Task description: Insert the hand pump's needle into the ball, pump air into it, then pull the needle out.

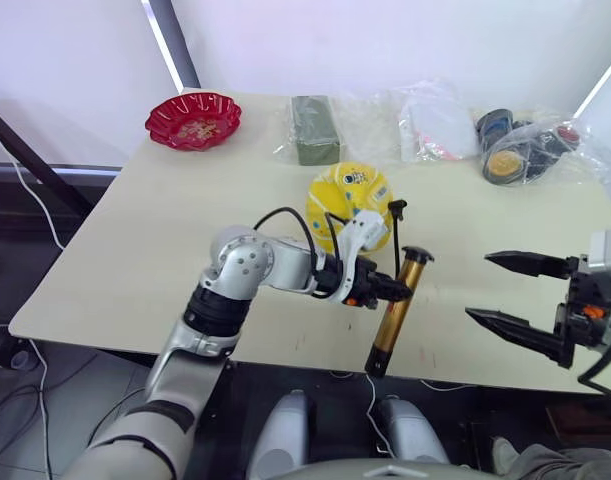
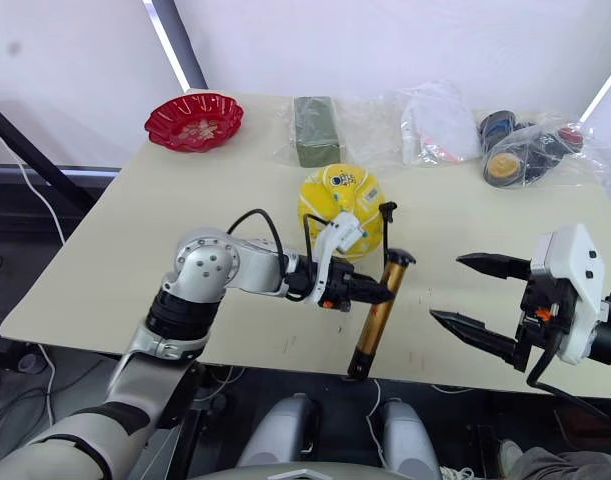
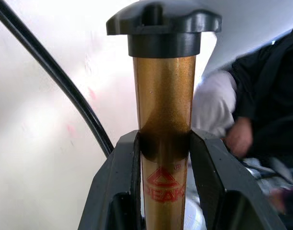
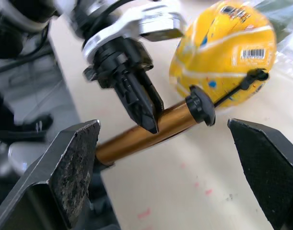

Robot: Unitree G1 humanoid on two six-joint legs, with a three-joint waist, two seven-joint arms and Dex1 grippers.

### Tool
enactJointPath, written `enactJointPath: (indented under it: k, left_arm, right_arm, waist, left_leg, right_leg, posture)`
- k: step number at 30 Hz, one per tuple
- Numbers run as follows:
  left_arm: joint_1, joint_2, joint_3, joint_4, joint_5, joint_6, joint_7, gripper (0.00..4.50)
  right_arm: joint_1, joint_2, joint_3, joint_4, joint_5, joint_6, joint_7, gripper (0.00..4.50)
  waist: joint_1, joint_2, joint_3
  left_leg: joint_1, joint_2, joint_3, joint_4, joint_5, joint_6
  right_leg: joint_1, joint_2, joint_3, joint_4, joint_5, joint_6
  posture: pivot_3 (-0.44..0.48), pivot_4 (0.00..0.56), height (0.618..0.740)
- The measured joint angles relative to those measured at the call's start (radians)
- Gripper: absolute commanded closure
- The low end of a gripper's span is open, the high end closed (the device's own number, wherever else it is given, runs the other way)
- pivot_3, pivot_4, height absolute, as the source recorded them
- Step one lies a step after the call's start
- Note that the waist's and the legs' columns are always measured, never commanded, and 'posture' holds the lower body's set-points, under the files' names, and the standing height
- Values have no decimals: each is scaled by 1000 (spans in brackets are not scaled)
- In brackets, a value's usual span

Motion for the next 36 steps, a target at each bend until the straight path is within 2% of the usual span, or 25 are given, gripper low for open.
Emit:
enactJointPath:
  k: [4,12,18,22,25,30,36]
  left_arm:
    - [28,58,-67,-23,190,-246,-199,3506]
    - [196,73,-118,8,505,-775,-515,3506]
    - [285,53,-117,47,592,-983,-625,3506]
    - [342,16,-98,85,601,-1117,-697,3506]
    - [381,-18,-53,135,605,-1288,-773,3506]
    - [386,-61,-34,223,634,-1394,-816,3506]
    - [381,-85,-33,270,665,-1433,-833,3506]
  right_arm:
    - [-47,31,41,3,26,-1,-82,0]
    - [-131,109,171,5,64,-2,-289,0]
    - [-150,131,250,-31,69,-6,-353,0]
    - [-173,157,301,-60,58,-36,-369,0]
    - [-185,219,357,-71,34,-69,-396,0]
    - [-196,270,470,-79,-35,-92,-415,0]
    - [-250,318,596,-70,-166,-125,-415,0]
  waist:
    - [-1,0,0]
    - [-10,0,0]
    - [-17,1,0]
    - [-19,1,0]
    - [-19,1,0]
    - [-19,1,0]
    - [-20,1,0]
  left_leg:
    - [0,1,0,-1,0,0]
    - [-1,2,1,-2,0,1]
    - [-1,3,0,-2,0,1]
    - [-1,4,1,-2,0,1]
    - [-1,5,1,-2,0,1]
    - [0,5,1,-1,0,1]
    - [0,5,1,-1,0,1]
  right_leg:
    - [0,0,0,-1,0,0]
    - [-1,0,0,-3,0,0]
    - [-1,0,0,-3,0,0]
    - [-1,1,0,-2,0,1]
    - [-1,2,-1,-2,0,1]
    - [-1,2,0,-1,0,1]
    - [-1,3,-1,-1,1,2]
  posture:
    - [0,150,740]
    - [0,150,740]
    - [0,150,740]
    - [0,150,740]
    - [0,150,740]
    - [0,150,740]
    - [0,150,740]
